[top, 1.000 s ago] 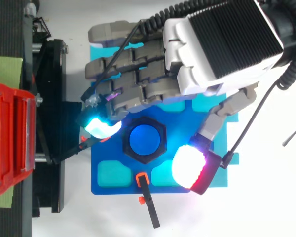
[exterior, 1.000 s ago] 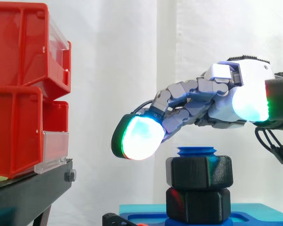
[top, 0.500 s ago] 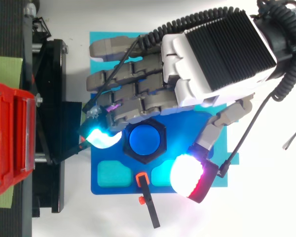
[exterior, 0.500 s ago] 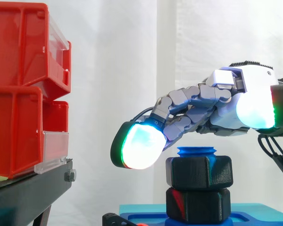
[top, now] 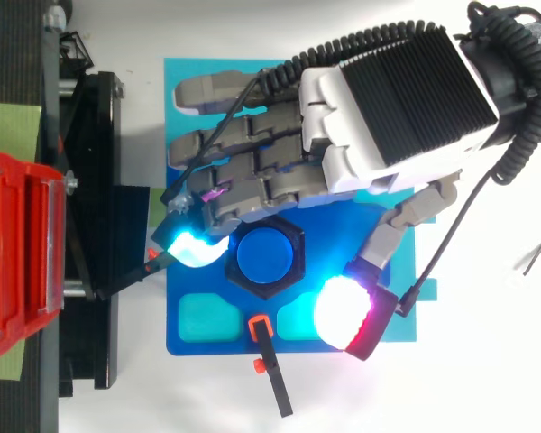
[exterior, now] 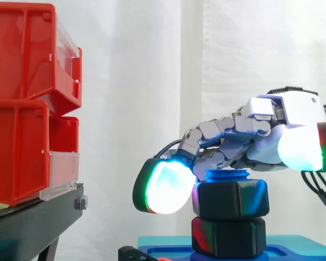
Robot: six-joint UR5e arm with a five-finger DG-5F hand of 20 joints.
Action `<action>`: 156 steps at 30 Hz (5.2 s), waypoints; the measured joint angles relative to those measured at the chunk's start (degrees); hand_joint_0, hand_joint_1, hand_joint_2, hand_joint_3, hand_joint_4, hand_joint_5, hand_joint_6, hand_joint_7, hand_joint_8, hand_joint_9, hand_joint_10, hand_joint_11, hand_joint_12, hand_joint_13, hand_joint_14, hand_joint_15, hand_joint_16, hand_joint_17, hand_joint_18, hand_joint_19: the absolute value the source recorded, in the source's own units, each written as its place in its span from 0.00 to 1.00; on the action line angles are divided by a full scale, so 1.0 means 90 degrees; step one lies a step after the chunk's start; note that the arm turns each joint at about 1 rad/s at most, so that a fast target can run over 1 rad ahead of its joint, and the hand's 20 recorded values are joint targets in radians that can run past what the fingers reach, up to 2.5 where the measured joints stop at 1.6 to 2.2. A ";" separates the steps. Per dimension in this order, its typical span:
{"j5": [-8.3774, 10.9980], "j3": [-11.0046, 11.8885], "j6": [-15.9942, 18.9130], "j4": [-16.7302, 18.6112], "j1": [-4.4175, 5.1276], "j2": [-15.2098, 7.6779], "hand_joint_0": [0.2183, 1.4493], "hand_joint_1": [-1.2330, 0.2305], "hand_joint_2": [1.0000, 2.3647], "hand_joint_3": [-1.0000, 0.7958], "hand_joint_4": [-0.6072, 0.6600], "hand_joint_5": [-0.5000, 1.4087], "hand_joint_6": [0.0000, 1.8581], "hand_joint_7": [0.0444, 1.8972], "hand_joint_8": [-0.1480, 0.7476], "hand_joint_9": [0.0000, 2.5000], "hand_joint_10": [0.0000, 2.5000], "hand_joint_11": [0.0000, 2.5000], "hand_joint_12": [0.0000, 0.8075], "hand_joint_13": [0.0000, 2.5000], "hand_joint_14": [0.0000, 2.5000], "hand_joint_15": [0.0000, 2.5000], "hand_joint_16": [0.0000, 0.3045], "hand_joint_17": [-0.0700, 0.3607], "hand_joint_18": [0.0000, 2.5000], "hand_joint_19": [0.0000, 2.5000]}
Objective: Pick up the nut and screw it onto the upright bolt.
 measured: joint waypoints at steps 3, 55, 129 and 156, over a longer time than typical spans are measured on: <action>0.0005 -0.0033 0.0010 0.0085 -0.0001 -0.0008 0.16 0.64 0.00 0.28 0.65 0.20 0.27 0.44 0.49 0.24 0.00 0.00 0.49 0.14 0.00 0.02 0.16 0.42 0.00 0.02; -0.0206 -0.0044 0.0000 0.0095 -0.0342 -0.0004 0.19 0.63 0.00 0.28 0.67 0.31 0.27 0.64 0.41 0.60 0.00 0.05 0.40 0.35 0.00 0.04 0.12 0.35 0.21 0.07; -0.0044 0.0018 0.0162 0.0292 -0.0021 -0.0091 0.16 0.64 0.00 0.28 0.63 0.19 0.27 0.39 0.49 0.28 0.00 0.00 0.48 0.19 0.00 0.03 0.16 0.42 0.07 0.06; -0.0060 0.0016 0.0213 0.0297 -0.0081 -0.0187 0.17 0.66 0.00 0.28 0.47 0.24 0.27 0.67 0.50 0.34 0.00 0.03 0.49 0.24 0.00 0.04 0.14 0.39 0.10 0.03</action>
